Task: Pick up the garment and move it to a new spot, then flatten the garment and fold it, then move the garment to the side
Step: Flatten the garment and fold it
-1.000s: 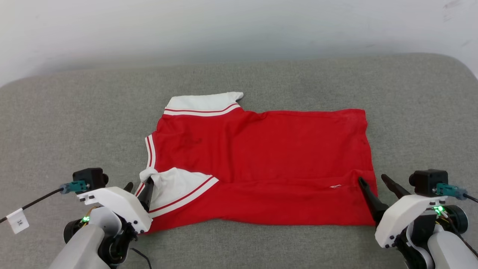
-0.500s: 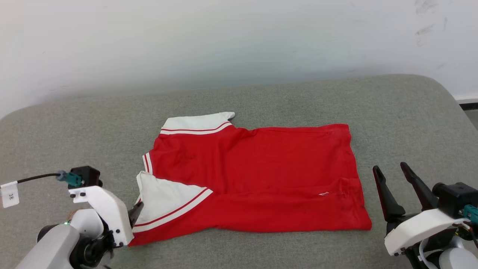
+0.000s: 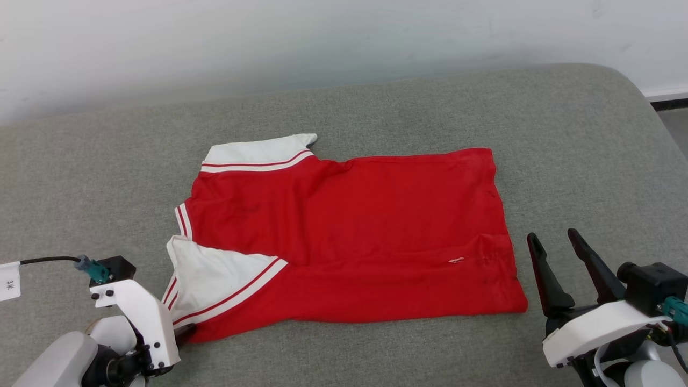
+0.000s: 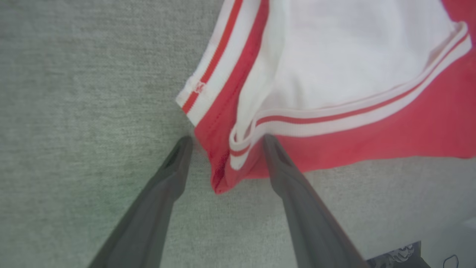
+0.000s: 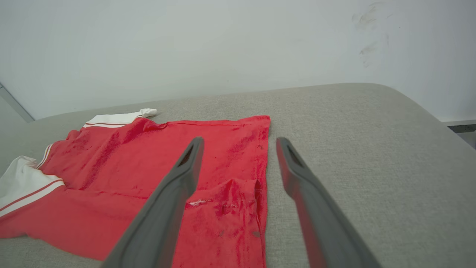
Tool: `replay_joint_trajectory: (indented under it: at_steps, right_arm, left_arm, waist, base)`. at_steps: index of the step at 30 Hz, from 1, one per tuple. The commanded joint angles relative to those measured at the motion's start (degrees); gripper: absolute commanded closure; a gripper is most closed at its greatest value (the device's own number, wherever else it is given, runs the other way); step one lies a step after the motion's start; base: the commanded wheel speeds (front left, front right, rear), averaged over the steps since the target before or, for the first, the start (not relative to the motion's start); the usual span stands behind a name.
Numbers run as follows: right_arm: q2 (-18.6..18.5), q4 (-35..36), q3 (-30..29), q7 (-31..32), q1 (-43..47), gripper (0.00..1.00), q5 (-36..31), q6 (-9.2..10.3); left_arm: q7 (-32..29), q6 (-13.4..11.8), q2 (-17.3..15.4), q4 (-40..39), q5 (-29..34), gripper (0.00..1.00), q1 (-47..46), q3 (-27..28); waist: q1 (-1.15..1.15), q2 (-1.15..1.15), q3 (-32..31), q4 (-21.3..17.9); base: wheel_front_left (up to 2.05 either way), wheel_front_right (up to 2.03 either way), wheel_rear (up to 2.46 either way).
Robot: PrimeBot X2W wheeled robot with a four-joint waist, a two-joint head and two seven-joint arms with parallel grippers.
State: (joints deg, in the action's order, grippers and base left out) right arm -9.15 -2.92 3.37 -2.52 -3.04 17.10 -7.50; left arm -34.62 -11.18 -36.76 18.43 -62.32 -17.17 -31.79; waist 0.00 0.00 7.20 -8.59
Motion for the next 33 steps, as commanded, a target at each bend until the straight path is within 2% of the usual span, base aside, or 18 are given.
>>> replay_joint_trajectory:
  at_steps: [1,2,3,6,10,14,18,22,32,33]
  right_arm:
    - [-0.07,0.33,-0.25,0.14,-0.47,0.0,0.02,0.02]
    - [-0.2,0.22,-0.41,0.4,-0.53,0.0,0.12,0.02]
    - [-0.28,0.16,-0.47,0.69,-0.62,0.0,0.27,0.02]
    - [-0.75,-0.38,-0.96,2.76,-0.76,0.0,1.07,0.02]
    - [-1.63,-1.24,-2.02,7.68,-0.78,0.0,2.87,0.02]
    - [-2.72,-4.13,-3.92,18.27,-1.78,0.0,5.79,0.02]
    - [-3.67,-7.05,-4.66,31.2,-3.17,0.0,7.6,0.02]
    - [-3.4,-8.44,-4.3,39.53,-5.23,0.0,7.43,0.02]
    - [-0.71,-18.31,-3.87,47.14,-9.57,0.0,5.16,0.01]
    - [-0.32,-19.19,-3.33,47.5,-9.62,0.56,5.37,0.01]
  left_arm:
    - [-0.41,0.38,2.07,0.89,-0.26,0.51,0.84,-1.31]
    - [-0.05,0.67,2.59,1.32,-0.18,0.73,0.88,-1.53]
    - [0.24,1.16,2.89,1.94,-0.14,1.0,0.93,-1.75]
    - [1.49,2.74,4.16,3.2,-0.75,1.0,1.21,-1.75]
    - [5.43,3.88,4.29,3.95,0.02,1.0,0.38,-0.4]
    - [9.1,4.32,3.74,2.85,1.1,1.0,-0.66,1.06]
    - [11.6,3.66,3.29,-0.53,2.22,1.0,-1.15,1.68]
    - [12.62,3.19,2.65,-4.13,3.05,1.0,-1.54,1.94]
    - [12.97,2.19,3.72,-9.76,3.85,1.0,-2.37,1.37]
    - [13.06,2.12,3.8,-9.81,3.86,1.0,-2.27,1.35]
  waist:
    - [0.0,0.0,0.44,-0.26]
    - [0.0,0.0,0.56,-0.29]
    - [0.0,0.0,0.63,-0.34]
    - [0.0,0.0,0.47,-0.12]
    - [0.0,0.0,-0.17,0.67]
    - [0.0,0.0,-0.53,1.73]
    - [0.0,0.0,-0.38,3.23]
    - [0.0,0.0,0.74,4.81]
    - [0.0,0.0,4.19,7.82]
    - [0.0,0.0,4.33,7.89]
  base:
    - [0.0,0.0,0.0]
    - [0.0,0.0,0.0]
    - [0.0,0.0,0.0]
    - [0.0,0.0,0.0]
    - [0.0,0.0,0.0]
    - [0.0,0.0,0.0]
    - [0.0,0.0,0.0]
    - [0.0,0.0,0.0]
    - [0.0,0.0,0.0]
    - [0.0,0.0,0.0]
